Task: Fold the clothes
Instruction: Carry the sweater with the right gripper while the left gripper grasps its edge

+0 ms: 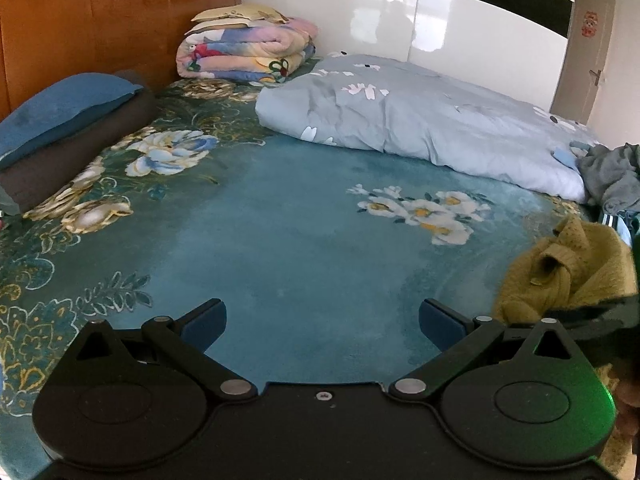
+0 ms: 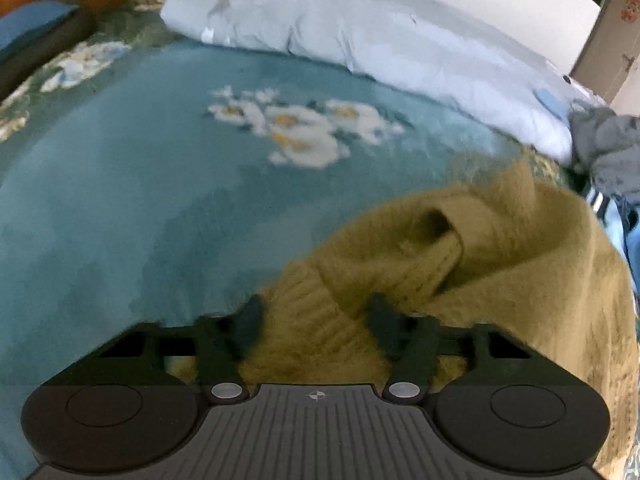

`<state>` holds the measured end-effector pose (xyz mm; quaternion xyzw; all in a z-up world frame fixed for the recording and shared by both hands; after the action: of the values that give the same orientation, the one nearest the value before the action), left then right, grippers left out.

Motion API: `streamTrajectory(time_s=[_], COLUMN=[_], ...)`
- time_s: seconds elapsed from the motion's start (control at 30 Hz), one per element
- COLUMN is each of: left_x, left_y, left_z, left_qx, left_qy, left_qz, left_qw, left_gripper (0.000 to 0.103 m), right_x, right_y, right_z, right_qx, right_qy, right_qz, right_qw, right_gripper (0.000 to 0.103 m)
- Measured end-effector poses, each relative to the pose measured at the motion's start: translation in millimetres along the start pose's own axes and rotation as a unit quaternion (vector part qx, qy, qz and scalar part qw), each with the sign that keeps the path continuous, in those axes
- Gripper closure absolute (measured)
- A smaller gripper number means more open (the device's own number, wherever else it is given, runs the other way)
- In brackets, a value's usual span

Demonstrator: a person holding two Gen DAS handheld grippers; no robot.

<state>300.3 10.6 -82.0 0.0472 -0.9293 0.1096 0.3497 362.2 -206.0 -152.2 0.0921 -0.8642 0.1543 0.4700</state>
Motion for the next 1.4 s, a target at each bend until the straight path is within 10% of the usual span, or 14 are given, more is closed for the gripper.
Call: streamTrajectory(time_s=[0.07, 0.4, 0.67, 0.87, 1.1, 1.23, 1.4], left_x=[0.4, -19.9, -38.9, -67.0, -115.0, -147.5, -183.3], left_y=[-1.9, -34.5, -92.9, -144.1, -183.9, -198.8, -212.4], left_z=[0.0, -7.8, -6.0, -9.8, -13.5, -15.0, -12.4], left_qx=[-0.001, -0.023, -0.080, -0.095, -0.152, -0.190, -0.205], left_qy=[0.000, 0.002, 0.000, 0.016, 0.016, 0.021, 0.050], left_qz=[0.003, 0.045, 0.082, 0.107, 0.097, 0.097, 0.117], left_qw=[1.0000, 0.9987, 0.9935, 0.9896, 0.9834, 0.9768, 0.9705], left_gripper=[0.001, 0.001, 0.001, 0.001, 0.001, 0.001, 0.001], right_x=[4.0, 108.3, 206.4, 232.5, 174.8, 137.1, 99.0], right_y=[-10.2, -101.8, -200.7, -252.0, -251.2, -227.5, -187.6], right_z=[5.3, 35.6, 98.5, 166.2, 167.6, 128.8, 80.8], right_qx=[-0.023, -0.183, -0.277, -0.329, -0.315, -0.257, -0.154], right_qy=[-0.003, -0.164, -0.288, -0.278, -0.215, -0.189, -0.164], right_qz=[-0.025, -0.155, -0.061, 0.061, 0.021, -0.006, 0.018], right_qw=[0.999, 0.957, 0.915, 0.900, 0.924, 0.948, 0.974], right_gripper=[0.094, 0.097, 0.097, 0.102, 0.099, 0.059, 0.042])
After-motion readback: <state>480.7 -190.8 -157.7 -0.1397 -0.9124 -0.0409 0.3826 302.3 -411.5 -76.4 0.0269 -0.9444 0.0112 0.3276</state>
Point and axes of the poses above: each gripper's, at about its wrist camera, not at the fingertips, and x roughly against the way its jaws point, y to its left, z to its underside, the point moved 1 cm from there along -x, roughly the way its jaws point, and after that the axes turned 8 degrees about x, right-handed, at the moved point
